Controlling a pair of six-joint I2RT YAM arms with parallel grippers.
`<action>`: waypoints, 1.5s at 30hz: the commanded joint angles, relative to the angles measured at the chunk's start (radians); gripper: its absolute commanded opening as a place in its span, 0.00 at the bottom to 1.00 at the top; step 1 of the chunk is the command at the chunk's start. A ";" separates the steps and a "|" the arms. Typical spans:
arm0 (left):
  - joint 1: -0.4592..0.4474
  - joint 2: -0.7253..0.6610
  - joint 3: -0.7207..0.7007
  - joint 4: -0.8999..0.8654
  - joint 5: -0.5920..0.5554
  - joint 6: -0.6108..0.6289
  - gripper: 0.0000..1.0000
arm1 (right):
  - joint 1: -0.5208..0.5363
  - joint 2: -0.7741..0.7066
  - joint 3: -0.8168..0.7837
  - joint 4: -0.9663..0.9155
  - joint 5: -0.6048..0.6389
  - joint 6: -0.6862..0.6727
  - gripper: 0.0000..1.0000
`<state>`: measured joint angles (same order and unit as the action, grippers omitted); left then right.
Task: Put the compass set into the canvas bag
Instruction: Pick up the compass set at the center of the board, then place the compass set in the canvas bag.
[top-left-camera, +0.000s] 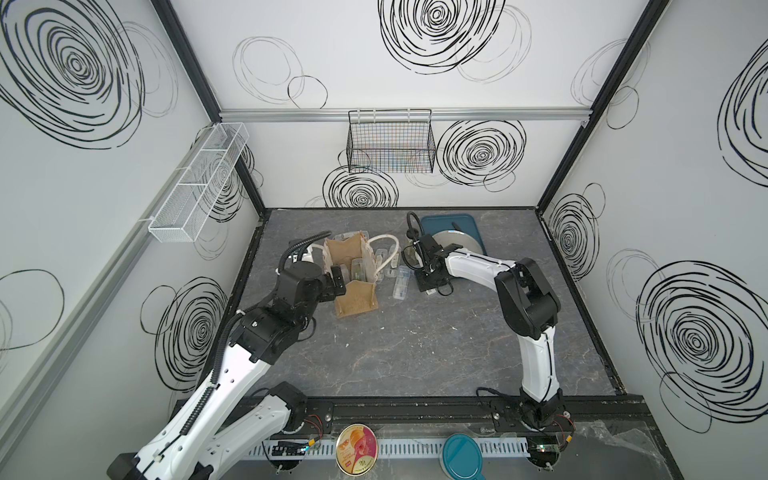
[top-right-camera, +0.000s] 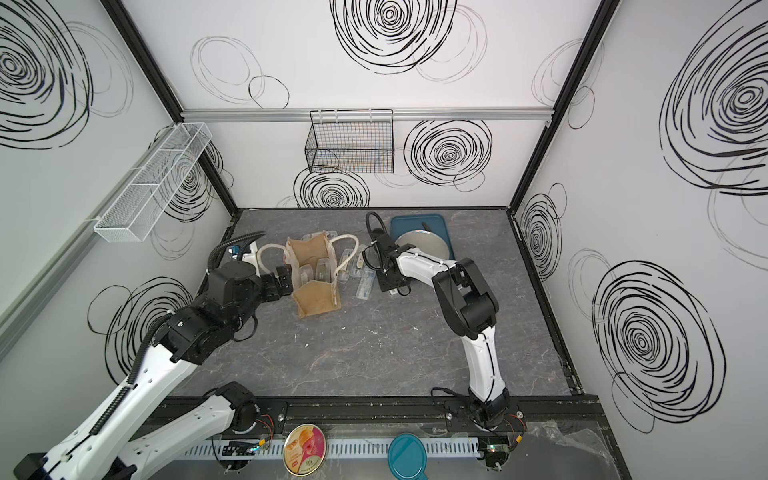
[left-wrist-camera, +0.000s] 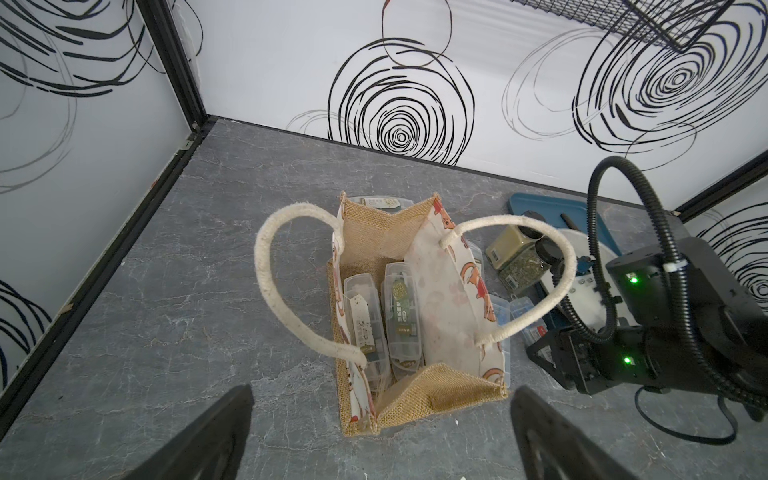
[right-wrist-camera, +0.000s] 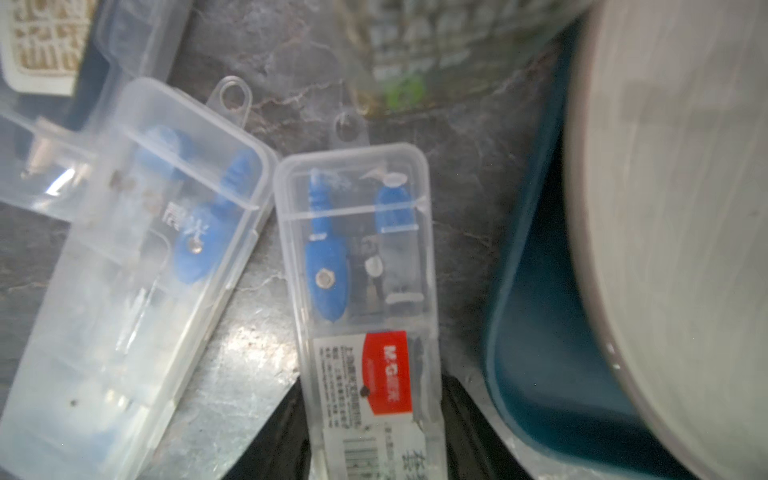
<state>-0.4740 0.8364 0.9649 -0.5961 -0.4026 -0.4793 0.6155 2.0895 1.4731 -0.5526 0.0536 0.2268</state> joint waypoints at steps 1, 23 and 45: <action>0.027 -0.006 0.020 0.031 0.035 -0.008 0.99 | 0.016 0.002 -0.049 -0.055 -0.044 0.025 0.46; 0.438 -0.001 -0.028 0.029 0.442 -0.008 0.99 | 0.065 -0.513 -0.001 -0.178 0.005 0.042 0.40; 0.370 -0.029 -0.045 0.015 0.377 -0.050 0.99 | 0.306 0.113 0.848 -0.184 -0.003 -0.173 0.41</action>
<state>-0.0864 0.8207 0.9234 -0.5976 0.0124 -0.5167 0.9081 2.1616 2.2425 -0.7055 0.0631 0.1120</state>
